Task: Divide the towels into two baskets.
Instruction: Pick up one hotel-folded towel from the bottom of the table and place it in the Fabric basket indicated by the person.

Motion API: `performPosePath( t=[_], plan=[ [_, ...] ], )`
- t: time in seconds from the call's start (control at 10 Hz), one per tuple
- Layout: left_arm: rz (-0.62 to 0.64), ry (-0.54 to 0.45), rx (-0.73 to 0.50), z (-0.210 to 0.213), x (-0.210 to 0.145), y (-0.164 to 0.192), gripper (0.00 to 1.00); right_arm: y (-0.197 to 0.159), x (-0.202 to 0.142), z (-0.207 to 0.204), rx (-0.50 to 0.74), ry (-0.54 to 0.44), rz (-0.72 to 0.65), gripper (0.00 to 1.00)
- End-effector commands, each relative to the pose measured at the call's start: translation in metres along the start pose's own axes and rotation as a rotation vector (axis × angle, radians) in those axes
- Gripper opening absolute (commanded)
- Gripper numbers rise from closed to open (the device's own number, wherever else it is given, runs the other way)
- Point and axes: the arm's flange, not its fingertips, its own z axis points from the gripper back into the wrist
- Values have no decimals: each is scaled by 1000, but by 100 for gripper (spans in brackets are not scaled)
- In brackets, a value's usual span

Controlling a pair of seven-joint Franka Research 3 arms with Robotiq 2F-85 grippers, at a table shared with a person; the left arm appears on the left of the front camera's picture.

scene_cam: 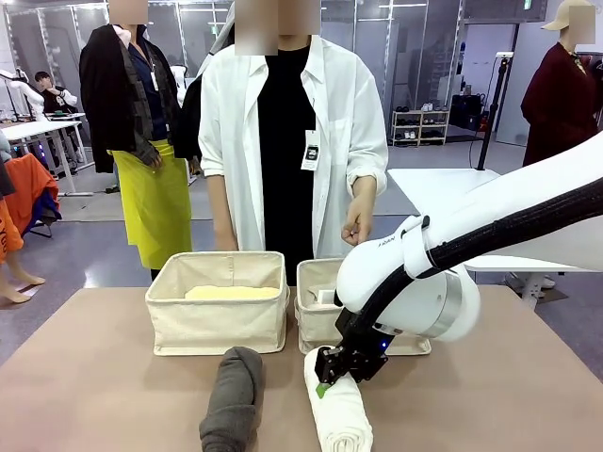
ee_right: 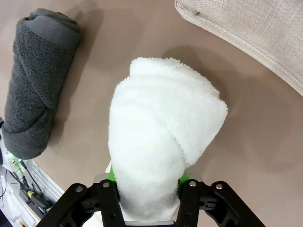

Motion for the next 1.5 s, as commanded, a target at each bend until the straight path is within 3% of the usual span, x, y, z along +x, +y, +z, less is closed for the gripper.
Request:
performPosePath(
  t=[0.0,0.2,0.5,0.7,1.1,1.3,1.4],
  plan=[
    [-8,3,0,0,-5,-5,90,-6,-6,1,17,25,-4,24],
    [-8,3,0,0,-5,-5,90,7,-7,43,21,20,94,24],
    [-8,3,0,0,-5,-5,90,41,-1,104,-35,79,354,24],
    [-8,3,0,0,-5,-5,90,62,16,135,-110,132,635,24],
    [-8,3,0,0,-5,-5,90,79,12,171,-292,355,1165,24],
    [-8,3,0,0,-5,-5,90,68,-5,181,-276,292,1172,24],
    [-8,3,0,0,-5,-5,90,80,11,167,-284,376,1128,24]
  ],
)
